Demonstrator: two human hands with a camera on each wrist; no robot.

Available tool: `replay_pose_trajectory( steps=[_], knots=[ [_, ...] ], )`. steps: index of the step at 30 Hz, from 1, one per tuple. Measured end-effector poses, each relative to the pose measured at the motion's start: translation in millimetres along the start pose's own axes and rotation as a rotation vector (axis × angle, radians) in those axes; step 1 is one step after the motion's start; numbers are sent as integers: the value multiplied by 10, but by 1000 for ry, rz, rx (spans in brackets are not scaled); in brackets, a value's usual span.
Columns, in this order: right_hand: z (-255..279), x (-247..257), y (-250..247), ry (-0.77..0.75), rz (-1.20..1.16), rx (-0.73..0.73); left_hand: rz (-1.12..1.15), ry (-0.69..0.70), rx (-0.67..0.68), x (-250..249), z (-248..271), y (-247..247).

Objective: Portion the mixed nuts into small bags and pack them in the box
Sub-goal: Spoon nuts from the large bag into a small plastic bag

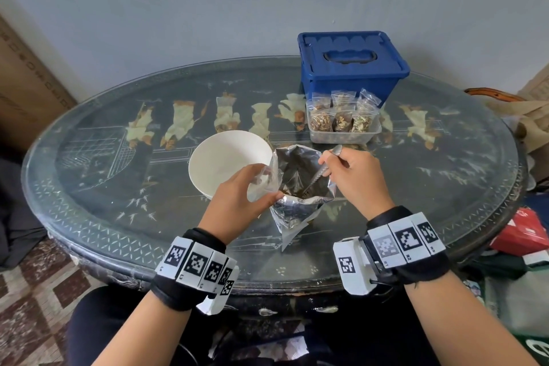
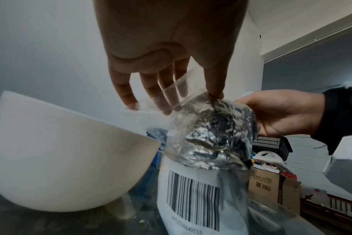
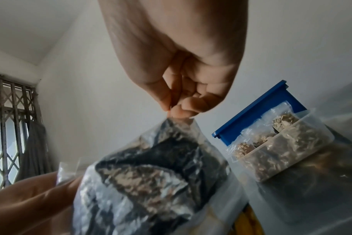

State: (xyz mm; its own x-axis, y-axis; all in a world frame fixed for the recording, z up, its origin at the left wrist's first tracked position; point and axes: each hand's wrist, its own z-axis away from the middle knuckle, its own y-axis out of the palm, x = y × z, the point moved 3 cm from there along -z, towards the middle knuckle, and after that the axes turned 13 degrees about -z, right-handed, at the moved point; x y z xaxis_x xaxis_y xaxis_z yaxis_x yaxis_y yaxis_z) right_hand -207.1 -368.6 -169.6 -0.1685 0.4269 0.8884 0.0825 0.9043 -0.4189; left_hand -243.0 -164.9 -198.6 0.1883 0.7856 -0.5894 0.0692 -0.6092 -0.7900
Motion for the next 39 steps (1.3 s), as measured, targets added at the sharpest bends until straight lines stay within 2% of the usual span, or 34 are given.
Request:
replay_pose_trajectory(
  steps=[9, 16, 25, 34, 39],
  knots=[
    [-28, -16, -177, 136, -221, -143, 14, -6, -6, 21, -31, -87],
    [-33, -8, -269, 112, -260, -227, -8, -9, 5, 17, -122, -214],
    [-36, 25, -336, 24, -217, -287, -272, 43, 82, -124, -234, -361],
    [-55, 5, -489, 70, -385, -404, -593, 96, 207, -302, -331, -345],
    [-87, 67, -557, 56, -465, -423, -644, 124, 256, -385, -422, -324]
  ],
)
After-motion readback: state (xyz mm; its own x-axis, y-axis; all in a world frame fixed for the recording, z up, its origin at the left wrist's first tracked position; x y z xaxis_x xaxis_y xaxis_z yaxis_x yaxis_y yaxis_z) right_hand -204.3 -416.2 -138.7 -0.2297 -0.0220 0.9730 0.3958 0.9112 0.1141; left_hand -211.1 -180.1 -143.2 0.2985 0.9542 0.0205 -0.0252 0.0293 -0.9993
